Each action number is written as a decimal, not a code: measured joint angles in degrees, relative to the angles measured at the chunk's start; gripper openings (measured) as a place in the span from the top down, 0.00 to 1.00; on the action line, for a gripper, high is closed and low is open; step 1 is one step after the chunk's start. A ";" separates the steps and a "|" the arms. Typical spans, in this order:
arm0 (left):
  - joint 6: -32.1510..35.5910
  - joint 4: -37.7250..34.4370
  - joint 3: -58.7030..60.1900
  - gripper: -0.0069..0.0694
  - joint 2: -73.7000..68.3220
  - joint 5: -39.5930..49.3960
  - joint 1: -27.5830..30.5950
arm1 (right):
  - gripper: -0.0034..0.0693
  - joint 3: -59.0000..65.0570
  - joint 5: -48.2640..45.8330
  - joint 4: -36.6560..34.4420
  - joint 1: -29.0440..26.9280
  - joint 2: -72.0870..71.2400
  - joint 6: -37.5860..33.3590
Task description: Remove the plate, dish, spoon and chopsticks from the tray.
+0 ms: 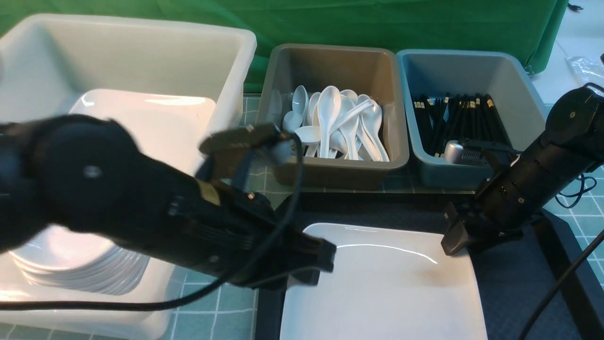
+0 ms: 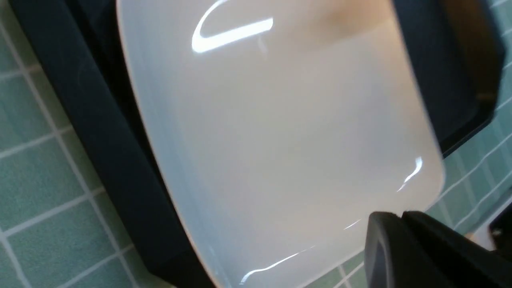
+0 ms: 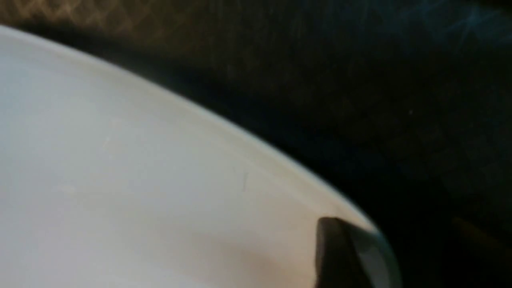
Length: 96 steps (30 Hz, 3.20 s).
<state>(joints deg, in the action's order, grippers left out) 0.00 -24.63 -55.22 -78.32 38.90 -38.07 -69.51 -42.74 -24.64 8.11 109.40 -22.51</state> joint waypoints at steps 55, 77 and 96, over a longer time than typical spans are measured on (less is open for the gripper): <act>-45.47 49.26 -0.46 0.90 36.90 29.05 0.00 | 0.87 -43.48 -3.52 -17.41 9.43 -7.25 3.44; -45.55 46.94 -0.46 0.90 37.17 30.05 0.00 | 0.87 -80.84 6.77 -21.61 22.73 34.45 14.24; -45.37 46.92 -0.46 0.90 37.17 29.99 0.00 | 0.88 -81.09 16.83 -18.63 25.61 35.48 18.24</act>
<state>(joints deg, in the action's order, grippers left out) -45.37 22.28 -55.68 -41.15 68.89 -38.07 -150.59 -25.90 -43.27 33.72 144.88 -4.27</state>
